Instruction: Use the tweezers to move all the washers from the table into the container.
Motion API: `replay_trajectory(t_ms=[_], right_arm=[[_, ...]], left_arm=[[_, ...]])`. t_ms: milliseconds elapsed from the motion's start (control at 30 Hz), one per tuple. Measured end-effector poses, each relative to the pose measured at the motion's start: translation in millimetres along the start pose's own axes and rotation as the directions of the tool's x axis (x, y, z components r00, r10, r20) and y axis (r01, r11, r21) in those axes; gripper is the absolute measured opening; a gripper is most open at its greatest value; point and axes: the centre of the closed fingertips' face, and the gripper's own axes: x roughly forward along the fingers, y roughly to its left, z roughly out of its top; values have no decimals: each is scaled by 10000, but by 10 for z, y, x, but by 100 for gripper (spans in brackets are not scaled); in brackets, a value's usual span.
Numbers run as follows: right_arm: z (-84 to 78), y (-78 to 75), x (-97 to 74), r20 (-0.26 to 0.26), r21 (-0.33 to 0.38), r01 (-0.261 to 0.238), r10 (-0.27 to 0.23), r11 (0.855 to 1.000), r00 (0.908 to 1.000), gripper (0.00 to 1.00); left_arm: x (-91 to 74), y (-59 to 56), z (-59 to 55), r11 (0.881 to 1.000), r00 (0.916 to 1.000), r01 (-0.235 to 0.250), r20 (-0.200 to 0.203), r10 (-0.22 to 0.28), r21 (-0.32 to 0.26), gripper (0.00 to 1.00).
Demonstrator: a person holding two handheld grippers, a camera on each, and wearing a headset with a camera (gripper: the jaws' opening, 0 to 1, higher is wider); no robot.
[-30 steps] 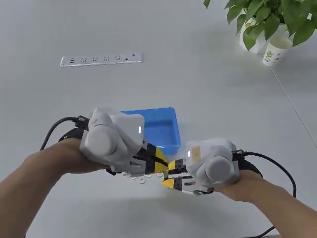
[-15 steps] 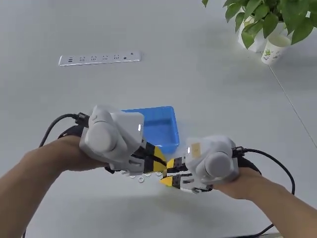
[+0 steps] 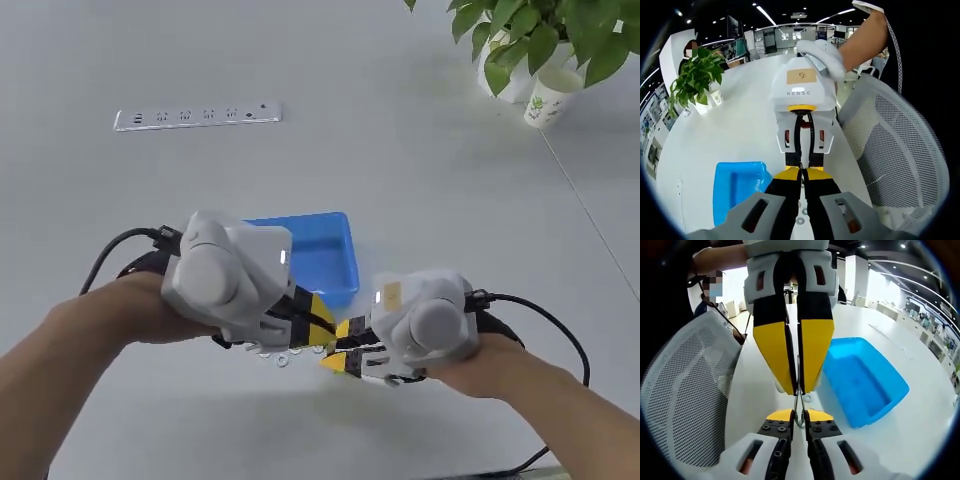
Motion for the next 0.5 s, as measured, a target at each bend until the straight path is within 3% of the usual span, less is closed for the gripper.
replay_trajectory(t_ms=[500], right_arm=[[12, -6, 11, -79, -4, -4, 4, 10000, 10000, 10]], left_arm=[[-17, 9, -15, 10000, 10000, 0, -41, -1, -85, 6]])
